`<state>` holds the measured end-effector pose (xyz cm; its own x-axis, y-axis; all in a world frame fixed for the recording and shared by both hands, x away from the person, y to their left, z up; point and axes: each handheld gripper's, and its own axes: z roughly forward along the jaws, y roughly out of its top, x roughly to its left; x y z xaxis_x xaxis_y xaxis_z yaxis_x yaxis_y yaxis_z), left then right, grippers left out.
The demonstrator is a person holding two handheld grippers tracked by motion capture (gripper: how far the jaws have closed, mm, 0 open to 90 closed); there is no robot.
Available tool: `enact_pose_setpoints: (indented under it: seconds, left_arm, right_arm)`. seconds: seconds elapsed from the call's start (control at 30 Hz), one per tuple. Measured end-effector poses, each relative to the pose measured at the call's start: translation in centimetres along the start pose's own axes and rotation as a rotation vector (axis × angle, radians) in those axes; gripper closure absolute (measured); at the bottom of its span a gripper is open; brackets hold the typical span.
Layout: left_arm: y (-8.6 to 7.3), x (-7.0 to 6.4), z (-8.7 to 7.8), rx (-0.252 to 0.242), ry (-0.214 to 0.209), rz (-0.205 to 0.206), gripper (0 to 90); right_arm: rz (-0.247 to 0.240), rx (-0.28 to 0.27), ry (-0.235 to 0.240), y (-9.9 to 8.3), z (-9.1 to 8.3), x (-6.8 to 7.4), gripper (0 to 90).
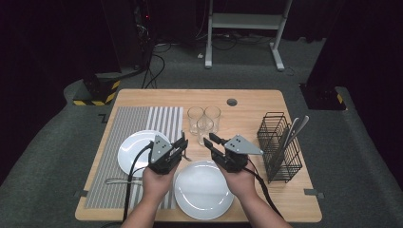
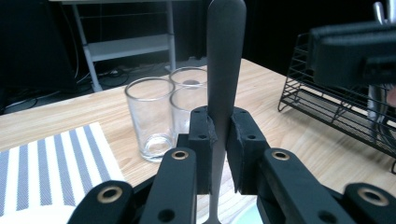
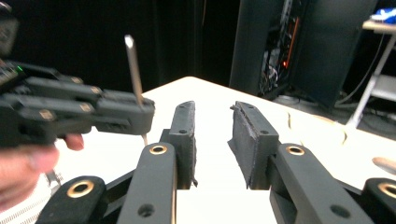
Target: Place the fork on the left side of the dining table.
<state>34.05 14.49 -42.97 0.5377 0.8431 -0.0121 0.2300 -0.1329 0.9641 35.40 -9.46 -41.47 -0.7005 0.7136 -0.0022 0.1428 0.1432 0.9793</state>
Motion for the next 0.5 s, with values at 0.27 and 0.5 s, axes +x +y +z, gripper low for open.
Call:
enact_pose_setpoints:
  seconds: [0.27, 0.5]
  left_arm:
    - [0.3, 0.8, -0.1, -0.013, 0.002, -0.011, 80.3]
    - [0.3, 1.5, 0.0, -0.002, -0.011, -0.015, 80.4]
  right_arm:
    - [0.005, 0.031, -0.026, -1.6, -0.5, -0.8, 67.7]
    - [0.016, 0.049, -0.050, -3.1, -1.3, -1.1, 69.6]
